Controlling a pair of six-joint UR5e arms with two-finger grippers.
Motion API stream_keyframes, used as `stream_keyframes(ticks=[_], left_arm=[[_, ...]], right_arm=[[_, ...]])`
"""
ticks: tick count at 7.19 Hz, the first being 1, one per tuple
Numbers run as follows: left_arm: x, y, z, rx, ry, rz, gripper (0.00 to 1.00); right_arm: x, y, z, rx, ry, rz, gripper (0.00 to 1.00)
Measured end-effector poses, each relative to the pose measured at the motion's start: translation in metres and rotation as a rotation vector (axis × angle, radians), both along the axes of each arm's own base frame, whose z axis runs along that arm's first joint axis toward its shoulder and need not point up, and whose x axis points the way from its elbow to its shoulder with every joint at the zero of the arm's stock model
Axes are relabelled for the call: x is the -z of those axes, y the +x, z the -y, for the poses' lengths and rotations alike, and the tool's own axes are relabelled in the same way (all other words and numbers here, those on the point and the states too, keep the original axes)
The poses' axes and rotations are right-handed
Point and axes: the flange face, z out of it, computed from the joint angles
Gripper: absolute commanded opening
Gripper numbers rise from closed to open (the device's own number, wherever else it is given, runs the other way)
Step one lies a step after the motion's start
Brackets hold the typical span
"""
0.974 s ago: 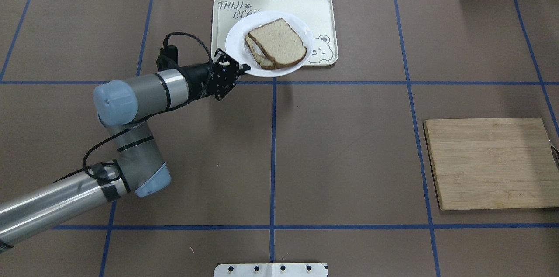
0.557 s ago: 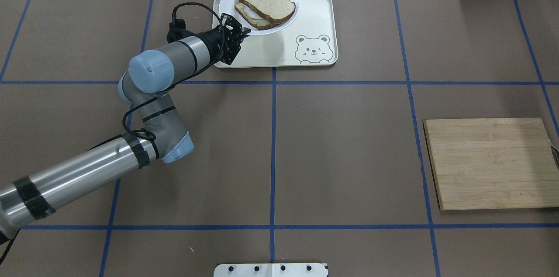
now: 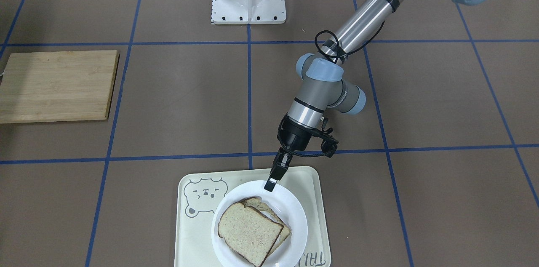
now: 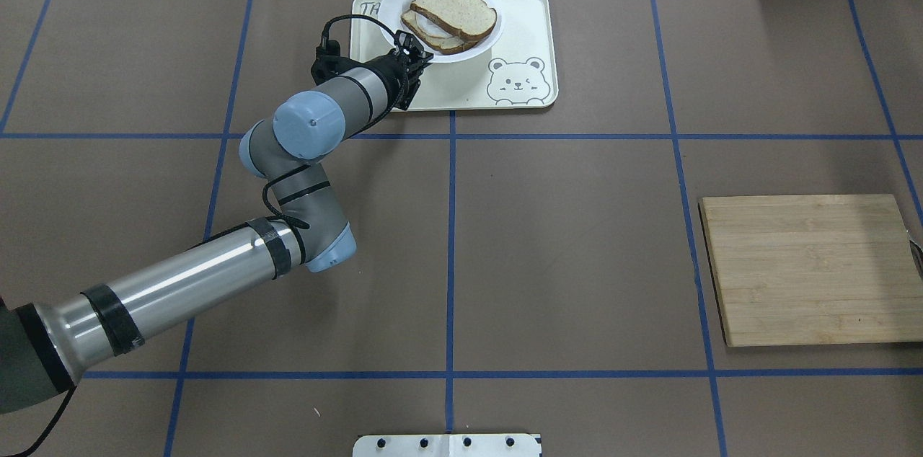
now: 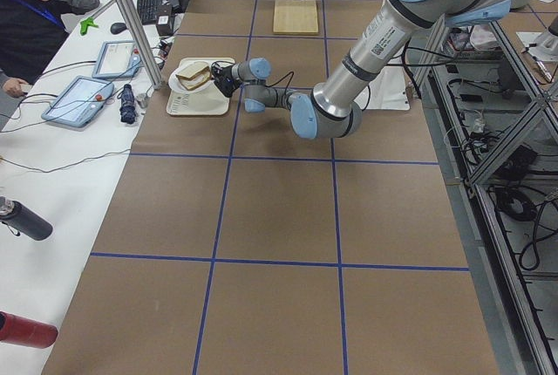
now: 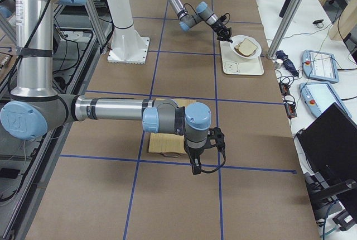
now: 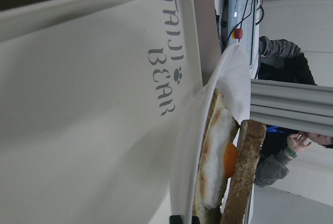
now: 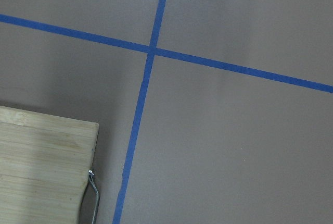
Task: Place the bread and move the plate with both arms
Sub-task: 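Lift and carry the plate with the left gripper onto the bear tray, then open the left gripper to release the plate on the tray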
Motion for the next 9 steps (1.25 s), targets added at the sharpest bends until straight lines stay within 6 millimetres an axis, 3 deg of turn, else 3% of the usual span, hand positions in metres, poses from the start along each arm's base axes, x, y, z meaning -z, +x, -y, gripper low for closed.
stream_keyframes(ticks=[2,4,7,9], left_arm=[[0.0,0.014,-0.013,-0.015,0.0,0.007,0.98],[0.008,0.011,-0.022,-0.03,0.042,0.015,0.98],[0.025,-0.043,-0.058,-0.155,0.147,0.012,0.98],[0.032,-0.087,-0.095,-0.282,0.28,0.113,0.98]], right_arm=[[0.0,0.0,0.0,0.0,0.0,0.0,1.0],[0.001,0.0,0.0,0.0,0.001,0.001,1.0],[0.001,0.0,0.0,0.001,0.002,0.001,1.0],[0.001,0.0,0.0,0.002,0.003,0.001,1.0]])
